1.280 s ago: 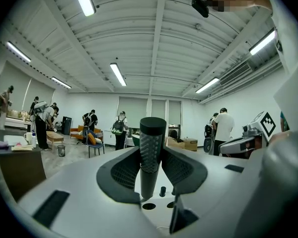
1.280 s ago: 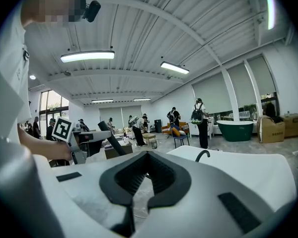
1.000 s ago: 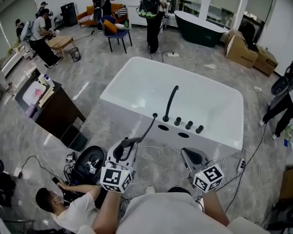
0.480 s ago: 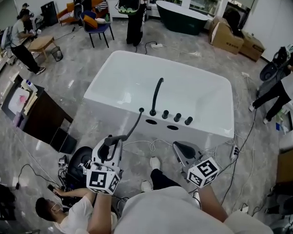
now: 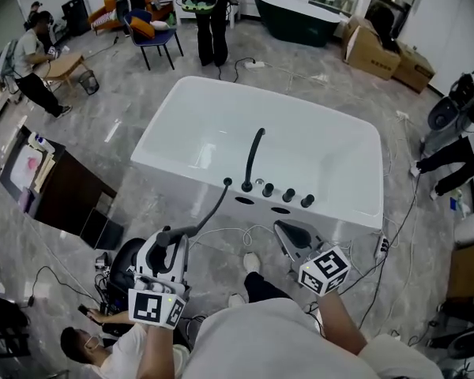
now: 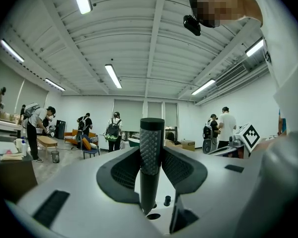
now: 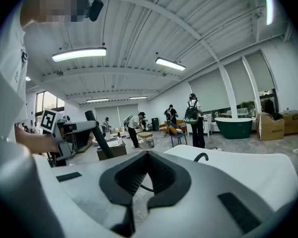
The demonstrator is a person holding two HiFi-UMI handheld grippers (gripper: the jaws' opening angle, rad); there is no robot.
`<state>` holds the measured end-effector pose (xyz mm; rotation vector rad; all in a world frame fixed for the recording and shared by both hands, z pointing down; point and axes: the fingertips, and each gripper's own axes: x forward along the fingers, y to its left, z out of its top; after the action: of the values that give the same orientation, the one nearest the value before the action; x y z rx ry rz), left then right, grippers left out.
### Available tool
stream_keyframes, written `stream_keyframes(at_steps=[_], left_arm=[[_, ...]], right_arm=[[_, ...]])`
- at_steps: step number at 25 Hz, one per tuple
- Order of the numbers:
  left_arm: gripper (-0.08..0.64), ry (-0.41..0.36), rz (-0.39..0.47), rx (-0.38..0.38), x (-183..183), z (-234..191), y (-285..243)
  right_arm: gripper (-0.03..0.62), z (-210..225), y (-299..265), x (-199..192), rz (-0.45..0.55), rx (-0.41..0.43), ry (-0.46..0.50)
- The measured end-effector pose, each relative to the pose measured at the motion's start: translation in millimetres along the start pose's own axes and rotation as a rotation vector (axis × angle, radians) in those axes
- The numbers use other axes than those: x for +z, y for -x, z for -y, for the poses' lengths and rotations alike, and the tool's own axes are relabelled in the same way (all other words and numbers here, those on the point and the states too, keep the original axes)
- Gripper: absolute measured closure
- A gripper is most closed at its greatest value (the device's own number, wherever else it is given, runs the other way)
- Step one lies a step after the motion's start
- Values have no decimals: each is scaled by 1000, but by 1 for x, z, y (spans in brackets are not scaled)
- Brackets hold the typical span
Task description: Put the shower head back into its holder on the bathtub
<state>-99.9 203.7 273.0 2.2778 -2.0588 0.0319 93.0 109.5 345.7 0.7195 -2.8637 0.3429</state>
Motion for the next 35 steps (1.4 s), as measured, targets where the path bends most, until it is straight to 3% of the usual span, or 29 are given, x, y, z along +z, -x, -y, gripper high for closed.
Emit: stream_keyframes(at_steps=[13,25,35], left_arm=[[419,-37,-12,44,19,-22,-64],[419,-35,-27,80,12,-36,-132],[419,-4,-33,126,3,-47,-169]], right_arm=[[577,53,-73,29,10,95,-3],[577,99,-111,26,-15,141,-28],[577,108,-145,39,-26,226,50]])
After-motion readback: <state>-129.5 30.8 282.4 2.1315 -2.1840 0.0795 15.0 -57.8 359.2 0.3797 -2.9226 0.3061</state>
